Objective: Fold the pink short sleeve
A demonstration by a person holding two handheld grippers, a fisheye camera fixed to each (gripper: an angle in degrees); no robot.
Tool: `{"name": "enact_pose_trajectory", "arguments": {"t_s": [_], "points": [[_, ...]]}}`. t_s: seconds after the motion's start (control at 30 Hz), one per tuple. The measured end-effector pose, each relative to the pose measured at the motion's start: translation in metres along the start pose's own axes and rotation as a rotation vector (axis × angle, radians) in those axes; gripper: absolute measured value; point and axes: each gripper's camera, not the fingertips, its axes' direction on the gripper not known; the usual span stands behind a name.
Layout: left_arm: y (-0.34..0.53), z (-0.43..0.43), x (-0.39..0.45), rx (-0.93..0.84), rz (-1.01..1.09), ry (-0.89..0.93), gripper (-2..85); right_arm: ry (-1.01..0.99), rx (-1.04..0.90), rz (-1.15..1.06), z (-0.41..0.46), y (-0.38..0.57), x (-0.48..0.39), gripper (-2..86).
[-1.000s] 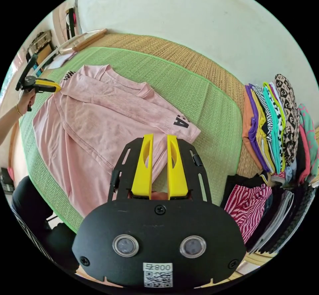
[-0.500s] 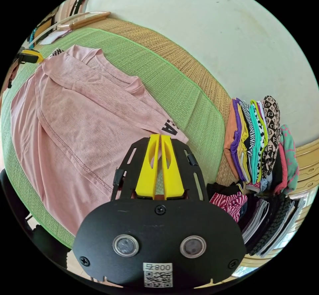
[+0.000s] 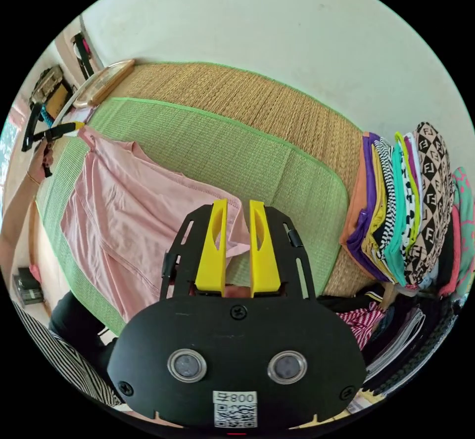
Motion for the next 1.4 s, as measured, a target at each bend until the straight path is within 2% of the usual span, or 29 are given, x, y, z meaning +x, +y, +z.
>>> {"name": "enact_pose_trajectory", "arguments": {"t_s": [0.17, 0.37, 0.53, 0.7, 0.77, 0.97, 1.23, 1.4], "points": [[0.035, 0.004, -0.043, -0.004, -0.064, 0.167, 7.4, -0.169, -0.008, 0.119, 0.012, 0.041, 0.045, 9.1], [0.128, 0.008, -0.078, -0.170, -0.079, 0.269, 9.4, -0.351, -0.044, 0.209, 0.022, 0.169, 0.048, 8.7], [0.166, 0.012, -0.096, -0.219, -0.112, 0.285, 9.2, -0.517, -0.061, 0.319, 0.021, 0.245, 0.049, 8.5], [0.171, 0.014, -0.108, -0.221, -0.116, 0.250, 7.4, -0.526, -0.066, 0.340, 0.017, 0.267, 0.052, 8.6], [0.172, 0.016, -0.114, -0.236, -0.118, 0.247, 5.8, -0.432, -0.107, 0.329, 0.020, 0.269, 0.051, 8.4], [0.176, 0.020, -0.123, -0.248, -0.124, 0.262, 1.3, -0.427, -0.125, 0.364, 0.026, 0.282, 0.063, 5.8], [0.180, 0.014, -0.131, -0.215, -0.122, 0.316, 0.4, -0.469, -0.106, 0.366, 0.018, 0.297, 0.076, 1.0], [0.184, -0.002, -0.131, -0.162, -0.110, 0.368, 0.3, -0.586, -0.019, 0.368, -0.007, 0.312, 0.083, 0.5]]}}
